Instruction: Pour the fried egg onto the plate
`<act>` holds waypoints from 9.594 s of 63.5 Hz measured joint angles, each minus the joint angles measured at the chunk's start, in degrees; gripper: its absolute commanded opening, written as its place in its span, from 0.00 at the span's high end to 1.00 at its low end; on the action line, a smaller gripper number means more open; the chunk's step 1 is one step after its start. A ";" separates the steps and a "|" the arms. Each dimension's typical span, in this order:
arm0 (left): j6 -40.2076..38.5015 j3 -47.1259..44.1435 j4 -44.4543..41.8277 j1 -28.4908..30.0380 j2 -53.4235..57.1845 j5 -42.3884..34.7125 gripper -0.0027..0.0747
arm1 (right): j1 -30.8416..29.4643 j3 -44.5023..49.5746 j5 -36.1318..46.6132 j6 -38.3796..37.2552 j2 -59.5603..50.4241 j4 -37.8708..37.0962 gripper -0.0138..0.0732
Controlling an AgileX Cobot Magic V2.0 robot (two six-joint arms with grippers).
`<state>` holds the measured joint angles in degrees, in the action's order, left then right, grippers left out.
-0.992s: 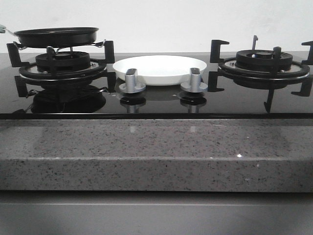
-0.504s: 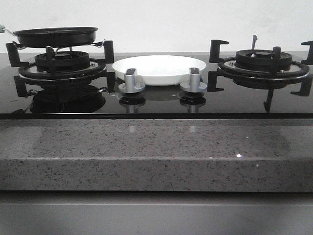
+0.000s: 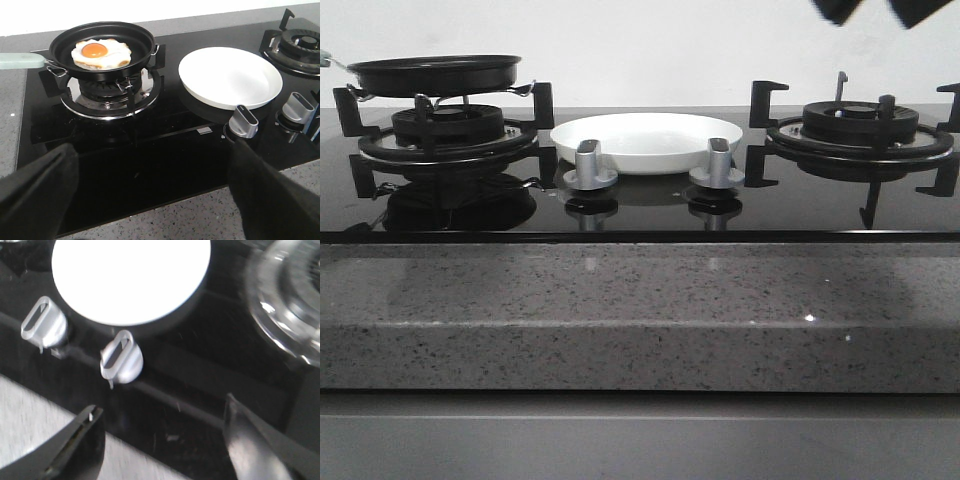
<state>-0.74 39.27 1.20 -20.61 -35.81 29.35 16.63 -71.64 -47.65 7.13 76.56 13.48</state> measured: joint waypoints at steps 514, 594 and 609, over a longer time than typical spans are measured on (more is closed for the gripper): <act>69.65 42.21 62.18 8.51 -43.84 18.76 0.99 | 2.05 -7.82 2.44 0.73 17.45 5.09 0.92; 81.85 42.21 57.98 3.93 -42.78 14.11 0.99 | 2.05 -7.82 2.44 0.73 17.45 5.09 0.92; 81.98 42.21 57.98 3.84 -42.21 13.83 0.99 | 2.08 -7.82 2.03 0.85 17.44 4.90 0.92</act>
<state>81.24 81.48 59.18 -16.77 -78.02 43.18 18.72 -79.46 -45.61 7.98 94.00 18.38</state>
